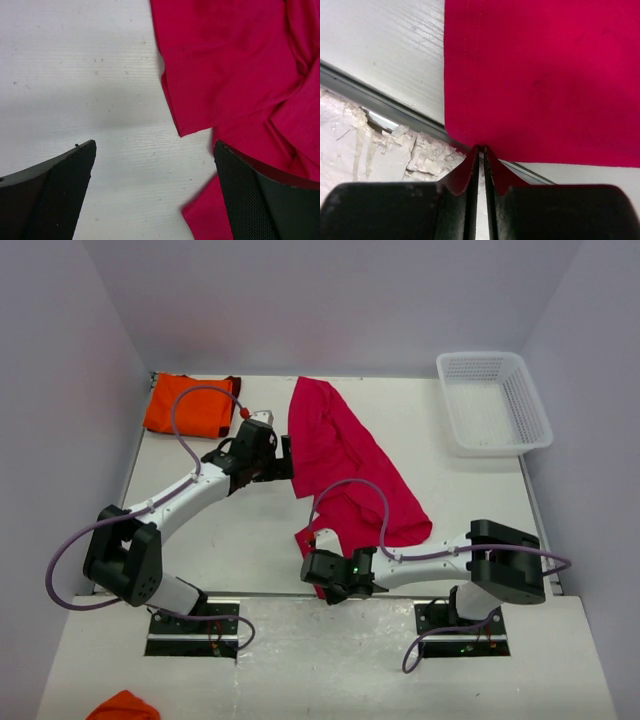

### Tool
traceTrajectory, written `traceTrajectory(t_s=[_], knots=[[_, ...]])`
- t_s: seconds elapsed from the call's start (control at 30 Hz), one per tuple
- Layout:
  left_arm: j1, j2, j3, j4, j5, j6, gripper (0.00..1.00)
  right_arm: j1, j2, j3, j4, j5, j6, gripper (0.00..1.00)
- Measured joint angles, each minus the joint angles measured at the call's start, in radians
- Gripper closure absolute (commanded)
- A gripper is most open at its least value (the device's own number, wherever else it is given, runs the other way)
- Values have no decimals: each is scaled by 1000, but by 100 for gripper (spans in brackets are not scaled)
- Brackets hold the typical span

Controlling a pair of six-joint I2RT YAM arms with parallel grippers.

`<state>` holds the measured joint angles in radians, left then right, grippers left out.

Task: Fold and stack the t-shirts
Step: Flatten out the tshirt

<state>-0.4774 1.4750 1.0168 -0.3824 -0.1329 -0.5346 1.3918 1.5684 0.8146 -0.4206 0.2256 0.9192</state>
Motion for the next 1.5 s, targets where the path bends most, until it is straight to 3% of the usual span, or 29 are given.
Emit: traceTrajectory(t_s=[0.1, 0.33, 0.73, 0.9, 1.27, 1.43, 1.5], knots=[[0, 0, -1, 0, 0, 0, 0, 4, 18, 29, -47, 26, 27, 100], [0, 0, -22, 16, 24, 0, 0, -10, 22, 95, -200, 180, 80, 100], [0, 1, -51, 37, 54, 0, 0, -132, 20, 113, -253, 265, 63, 100], [0, 3, -63, 44, 63, 0, 0, -132, 15, 117, -229, 268, 42, 80], [0, 20, -67, 75, 86, 2, 0, 15, -135, 98, -218, 261, 87, 73], [0, 20, -76, 82, 92, 3, 0, 59, -135, 92, -217, 261, 149, 61], [0, 20, -82, 82, 94, 3, 0, 80, -143, 66, -192, 261, 179, 60]])
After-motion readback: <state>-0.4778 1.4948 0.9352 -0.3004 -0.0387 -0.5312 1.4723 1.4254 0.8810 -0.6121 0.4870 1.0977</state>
